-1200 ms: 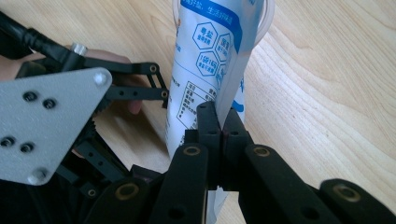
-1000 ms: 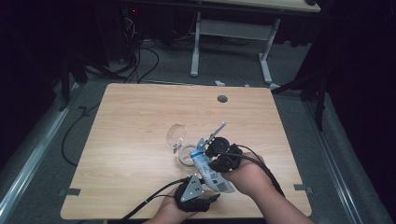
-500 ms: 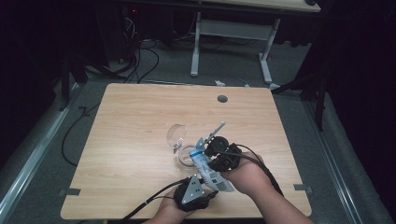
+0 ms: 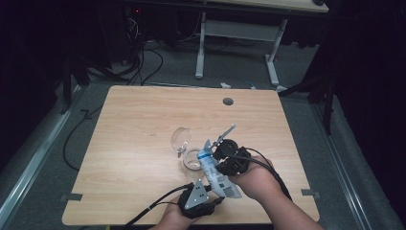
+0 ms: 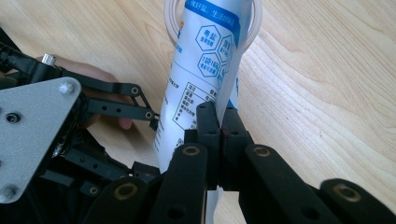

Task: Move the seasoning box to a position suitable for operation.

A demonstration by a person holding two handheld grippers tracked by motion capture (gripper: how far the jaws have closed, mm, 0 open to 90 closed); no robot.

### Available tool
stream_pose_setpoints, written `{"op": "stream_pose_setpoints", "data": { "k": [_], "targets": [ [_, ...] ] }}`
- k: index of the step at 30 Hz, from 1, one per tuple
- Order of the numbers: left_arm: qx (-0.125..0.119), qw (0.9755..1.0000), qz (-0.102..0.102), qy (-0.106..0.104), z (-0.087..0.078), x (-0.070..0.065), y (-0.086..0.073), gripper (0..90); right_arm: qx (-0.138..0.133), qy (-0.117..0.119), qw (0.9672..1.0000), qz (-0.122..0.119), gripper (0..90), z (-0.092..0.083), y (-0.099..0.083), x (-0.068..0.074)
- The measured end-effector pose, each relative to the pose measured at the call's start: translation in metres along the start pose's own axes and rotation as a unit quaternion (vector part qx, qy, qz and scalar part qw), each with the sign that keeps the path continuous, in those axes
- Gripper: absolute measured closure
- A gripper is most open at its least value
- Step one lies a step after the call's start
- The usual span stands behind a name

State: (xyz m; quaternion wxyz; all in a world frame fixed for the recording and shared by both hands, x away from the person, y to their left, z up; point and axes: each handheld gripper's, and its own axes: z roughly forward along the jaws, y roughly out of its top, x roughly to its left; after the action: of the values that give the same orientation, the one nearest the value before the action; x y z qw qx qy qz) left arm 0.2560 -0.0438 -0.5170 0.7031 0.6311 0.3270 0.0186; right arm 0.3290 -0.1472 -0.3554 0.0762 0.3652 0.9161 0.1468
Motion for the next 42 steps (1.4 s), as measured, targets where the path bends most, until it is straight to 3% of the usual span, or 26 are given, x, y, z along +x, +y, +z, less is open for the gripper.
{"op": "stream_pose_setpoints", "data": {
  "k": [12, 19, 42],
  "targets": [
    [-0.022, 0.9996, -0.015, -0.002, -0.003, -0.002, 0.01, 59.3, -0.023, -0.009, 0.9997, 0.002, 88.1, -0.002, 0.005, 0.001],
    [-0.022, 0.9997, -0.006, -0.007, -0.005, -0.003, 0.011, 60.3, -0.019, -0.014, 0.9997, 0.0, 88.7, 0.001, 0.006, 0.001],
    [-0.019, 0.9995, -0.024, -0.01, -0.004, 0.003, 0.017, 60.0, -0.009, -0.018, 0.9997, -0.012, 90.0, 0.005, 0.018, 0.001]
  ]
}}
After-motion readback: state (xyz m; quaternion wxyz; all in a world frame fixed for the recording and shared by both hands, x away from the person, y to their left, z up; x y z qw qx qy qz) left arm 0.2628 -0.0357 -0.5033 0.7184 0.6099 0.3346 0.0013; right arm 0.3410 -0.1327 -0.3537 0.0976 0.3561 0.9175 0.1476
